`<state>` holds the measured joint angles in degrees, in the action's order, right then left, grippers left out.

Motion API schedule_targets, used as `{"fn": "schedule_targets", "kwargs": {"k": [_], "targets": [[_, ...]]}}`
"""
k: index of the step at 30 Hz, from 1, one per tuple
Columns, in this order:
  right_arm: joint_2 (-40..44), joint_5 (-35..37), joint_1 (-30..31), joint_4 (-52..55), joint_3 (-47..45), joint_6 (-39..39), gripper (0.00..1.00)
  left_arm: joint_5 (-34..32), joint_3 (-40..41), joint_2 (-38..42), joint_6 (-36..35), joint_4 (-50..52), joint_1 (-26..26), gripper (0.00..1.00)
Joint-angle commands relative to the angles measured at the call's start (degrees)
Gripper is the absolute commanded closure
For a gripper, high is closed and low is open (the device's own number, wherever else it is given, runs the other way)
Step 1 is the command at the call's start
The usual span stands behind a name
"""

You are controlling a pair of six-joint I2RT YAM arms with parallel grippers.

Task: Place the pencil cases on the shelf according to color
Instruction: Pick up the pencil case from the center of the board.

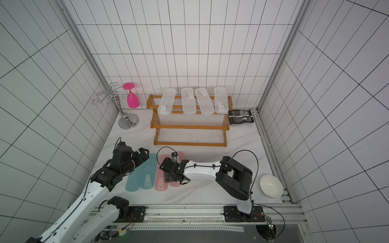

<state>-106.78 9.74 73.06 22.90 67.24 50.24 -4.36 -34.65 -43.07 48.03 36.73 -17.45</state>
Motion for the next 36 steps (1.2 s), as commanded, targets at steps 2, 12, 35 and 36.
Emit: {"fn": "schedule_targets", "kwargs": {"k": [2,12,35,36], "targets": [[-0.74,-1.88,-1.49,0.43,-2.27,2.02,0.01,-0.19,-1.04,1.07,-2.38,1.71,0.25,0.02],[12.88,2.73,-3.47,1.94,-16.05,4.87,0.01,2.46,-2.30,-2.23,-2.24,1.94,-0.55,0.02],[10.58,2.49,1.52,5.70,-8.97,5.31,0.01,-2.34,-1.49,0.45,-2.50,0.49,-2.85,0.02],[9.61,2.44,1.64,6.46,-7.97,5.40,0.01,-2.32,-1.40,0.44,-2.50,0.53,-2.88,0.02]]}}
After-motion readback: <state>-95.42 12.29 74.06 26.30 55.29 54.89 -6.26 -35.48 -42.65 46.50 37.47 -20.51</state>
